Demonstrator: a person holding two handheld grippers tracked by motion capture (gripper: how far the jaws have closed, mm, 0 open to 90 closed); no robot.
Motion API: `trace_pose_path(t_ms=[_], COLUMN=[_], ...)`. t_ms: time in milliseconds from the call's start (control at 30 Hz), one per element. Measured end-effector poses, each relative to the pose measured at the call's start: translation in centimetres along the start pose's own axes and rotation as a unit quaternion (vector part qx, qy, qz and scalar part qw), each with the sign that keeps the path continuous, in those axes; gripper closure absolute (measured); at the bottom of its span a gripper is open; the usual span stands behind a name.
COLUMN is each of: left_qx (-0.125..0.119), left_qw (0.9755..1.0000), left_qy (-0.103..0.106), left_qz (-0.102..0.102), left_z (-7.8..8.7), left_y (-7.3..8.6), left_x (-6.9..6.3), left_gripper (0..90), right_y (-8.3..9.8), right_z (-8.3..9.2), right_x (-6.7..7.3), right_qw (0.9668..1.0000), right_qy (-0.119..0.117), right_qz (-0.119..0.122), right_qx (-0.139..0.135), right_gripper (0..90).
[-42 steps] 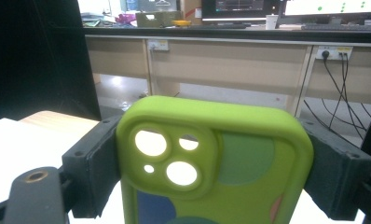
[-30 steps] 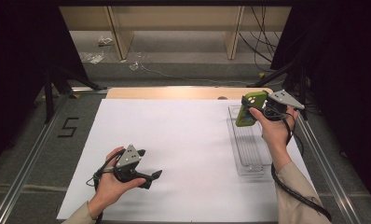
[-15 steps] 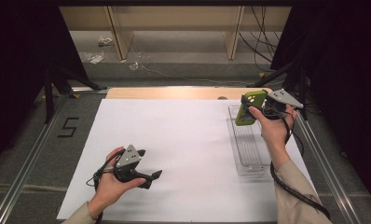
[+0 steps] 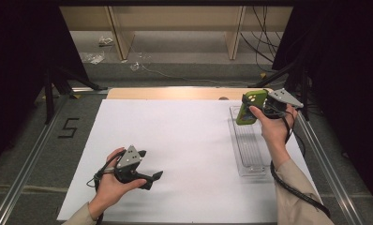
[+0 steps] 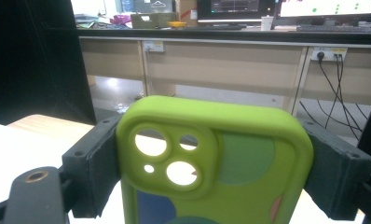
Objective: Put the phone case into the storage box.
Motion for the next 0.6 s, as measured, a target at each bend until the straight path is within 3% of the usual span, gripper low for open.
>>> trace_pose_path(t_ms=[600], left_qx=[-0.001], left_qw=[1.0], left_qy=[0.0], left_qz=[0.0], left_z=[0.02], left_y=[-0.02], left_x=[0.01], left_gripper=[3.6], right_y=[0.16], right_z=[-0.58], right_x=[-0.01], right_qw=[1.0], right_qy=[0.004], right_qz=[-0.001], right_qx=[0.001], right_gripper=[16.9])
Point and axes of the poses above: each handheld gripper's, and its own axes: z roughly backward along the jaws, y roughly out of its underside, x roughly to its left, the point moved 9 cm from there along -z, roughly forward along the jaws, and after that the axes turned 2 degrees about y, right-handed, at the moved point
